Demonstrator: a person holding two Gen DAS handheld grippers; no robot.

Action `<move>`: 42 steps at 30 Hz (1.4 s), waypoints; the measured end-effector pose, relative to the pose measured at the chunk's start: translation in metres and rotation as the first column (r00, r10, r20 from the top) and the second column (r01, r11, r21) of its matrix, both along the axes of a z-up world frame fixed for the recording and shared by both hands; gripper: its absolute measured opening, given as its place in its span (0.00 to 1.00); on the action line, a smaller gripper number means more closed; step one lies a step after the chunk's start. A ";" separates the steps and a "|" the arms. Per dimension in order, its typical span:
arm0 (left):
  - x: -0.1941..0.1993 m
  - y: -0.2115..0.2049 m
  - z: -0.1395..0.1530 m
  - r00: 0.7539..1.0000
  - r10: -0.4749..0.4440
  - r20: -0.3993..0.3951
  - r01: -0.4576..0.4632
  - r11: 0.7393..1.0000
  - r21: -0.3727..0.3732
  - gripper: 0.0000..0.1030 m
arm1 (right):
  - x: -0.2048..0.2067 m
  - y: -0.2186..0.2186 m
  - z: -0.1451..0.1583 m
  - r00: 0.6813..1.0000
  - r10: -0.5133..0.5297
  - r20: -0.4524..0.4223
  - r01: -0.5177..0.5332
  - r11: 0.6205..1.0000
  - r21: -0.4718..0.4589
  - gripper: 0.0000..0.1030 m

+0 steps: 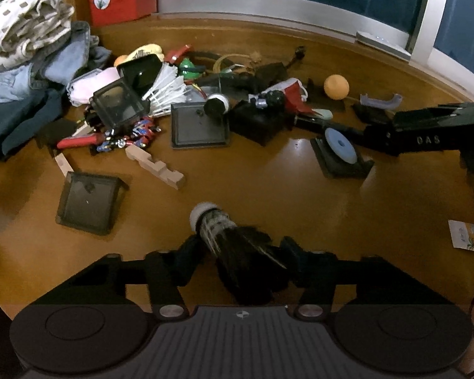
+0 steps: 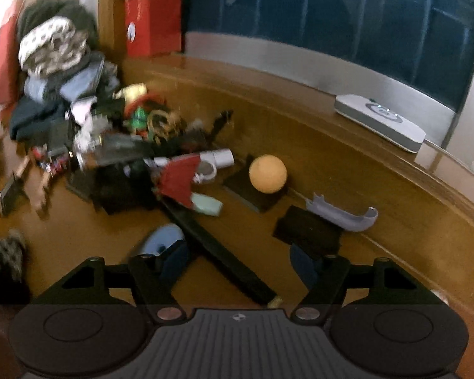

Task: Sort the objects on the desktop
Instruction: 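Grasp the black marker with the right tool while the left tool grasps the black-feathered shuttlecock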

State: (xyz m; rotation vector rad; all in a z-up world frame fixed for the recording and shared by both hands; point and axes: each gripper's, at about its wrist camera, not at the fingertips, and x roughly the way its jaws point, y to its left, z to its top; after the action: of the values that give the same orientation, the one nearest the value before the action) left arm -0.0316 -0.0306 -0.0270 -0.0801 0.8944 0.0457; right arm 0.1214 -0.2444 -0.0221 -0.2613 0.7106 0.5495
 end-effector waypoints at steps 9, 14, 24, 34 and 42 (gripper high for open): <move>0.013 0.013 0.001 1.000 -0.009 0.010 0.009 1.000 -0.013 0.49 | 0.004 0.003 -0.018 0.996 0.027 -0.081 -0.029 0.999 -0.025 0.38; 0.020 0.020 0.003 0.999 0.016 0.030 -0.015 1.000 -0.013 0.60 | -0.021 0.015 -0.018 0.992 0.082 -0.091 -0.085 0.996 -0.030 0.25; 0.034 0.028 -0.001 1.000 0.025 0.012 -0.024 0.998 -0.053 0.39 | -0.019 0.034 -0.020 0.999 0.023 -0.049 -0.024 1.000 -0.017 0.22; 0.037 0.007 0.012 0.997 -0.065 0.053 0.068 0.995 -0.073 0.39 | -0.034 0.016 -0.005 0.995 -0.078 -0.065 0.083 0.993 0.084 0.16; 0.040 -0.019 0.016 0.987 -0.146 0.065 0.151 0.986 -0.074 0.39 | -0.057 -0.002 0.012 0.988 -0.123 -0.096 0.135 0.982 0.131 0.16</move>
State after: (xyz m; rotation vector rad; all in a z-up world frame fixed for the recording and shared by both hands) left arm 0.0081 -0.0495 -0.0110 -0.0874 0.8406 -0.1306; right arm 0.0649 -0.2462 -0.0101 -0.0625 0.7652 0.4853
